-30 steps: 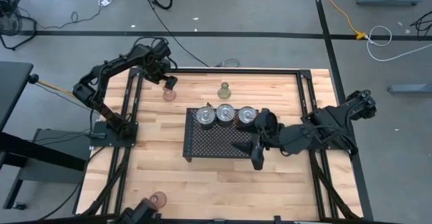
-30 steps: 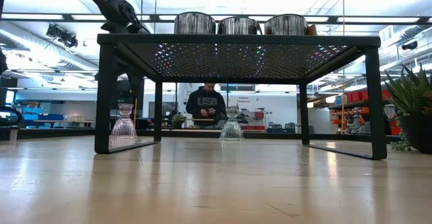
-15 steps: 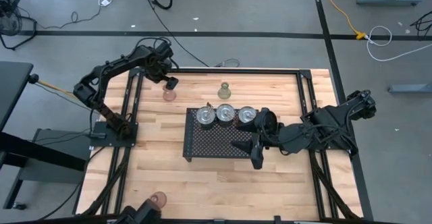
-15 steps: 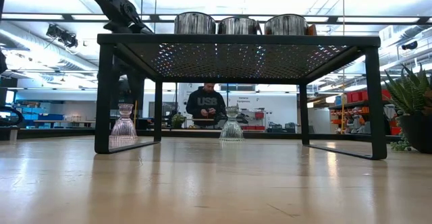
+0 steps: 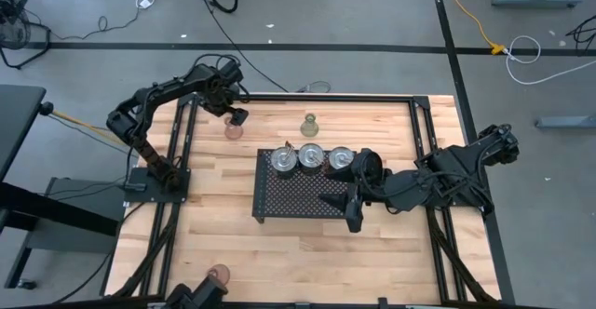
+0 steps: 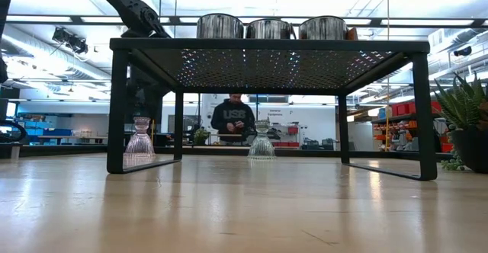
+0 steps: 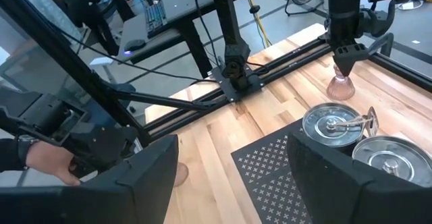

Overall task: Pick & Place candle stick holders
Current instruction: Put the top pink glass candle holder on the shelf

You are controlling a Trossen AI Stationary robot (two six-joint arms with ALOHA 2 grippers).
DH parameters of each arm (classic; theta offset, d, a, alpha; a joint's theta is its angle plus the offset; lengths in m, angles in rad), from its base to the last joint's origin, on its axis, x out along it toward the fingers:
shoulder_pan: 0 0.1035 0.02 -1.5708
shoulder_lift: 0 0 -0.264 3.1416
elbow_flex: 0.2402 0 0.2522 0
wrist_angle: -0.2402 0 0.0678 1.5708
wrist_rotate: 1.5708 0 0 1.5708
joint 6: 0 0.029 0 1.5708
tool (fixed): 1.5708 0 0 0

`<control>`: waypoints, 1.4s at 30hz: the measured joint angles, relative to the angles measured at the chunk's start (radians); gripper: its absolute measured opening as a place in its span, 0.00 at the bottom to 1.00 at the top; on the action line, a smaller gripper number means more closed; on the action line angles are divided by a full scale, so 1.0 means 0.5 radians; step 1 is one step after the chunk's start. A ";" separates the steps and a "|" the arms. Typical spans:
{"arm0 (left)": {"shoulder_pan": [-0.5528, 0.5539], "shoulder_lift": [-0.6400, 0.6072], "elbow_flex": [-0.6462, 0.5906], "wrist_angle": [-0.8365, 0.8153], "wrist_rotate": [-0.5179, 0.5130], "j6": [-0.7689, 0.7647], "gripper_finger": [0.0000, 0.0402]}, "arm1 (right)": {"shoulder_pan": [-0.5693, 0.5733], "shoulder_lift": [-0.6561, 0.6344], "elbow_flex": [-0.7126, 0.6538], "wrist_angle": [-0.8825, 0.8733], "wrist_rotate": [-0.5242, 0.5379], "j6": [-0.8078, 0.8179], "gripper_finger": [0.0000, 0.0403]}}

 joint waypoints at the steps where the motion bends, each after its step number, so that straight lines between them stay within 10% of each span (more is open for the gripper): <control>1: -0.004 0.000 0.000 0.001 0.000 -0.003 0.88 | 0.000 0.000 0.000 0.000 0.000 0.001 0.68; 21: -0.006 -0.002 0.002 -0.014 0.006 -0.042 0.43 | 0.000 0.000 -0.001 -0.001 0.001 -0.039 0.68; 34: -0.006 0.003 0.055 -0.129 0.002 0.031 0.41 | -0.001 0.000 -0.001 -0.002 0.001 -0.040 0.68; 42: -0.006 0.002 0.296 -0.385 -0.034 0.082 0.19 | -0.001 0.000 -0.001 -0.001 0.002 -0.061 0.68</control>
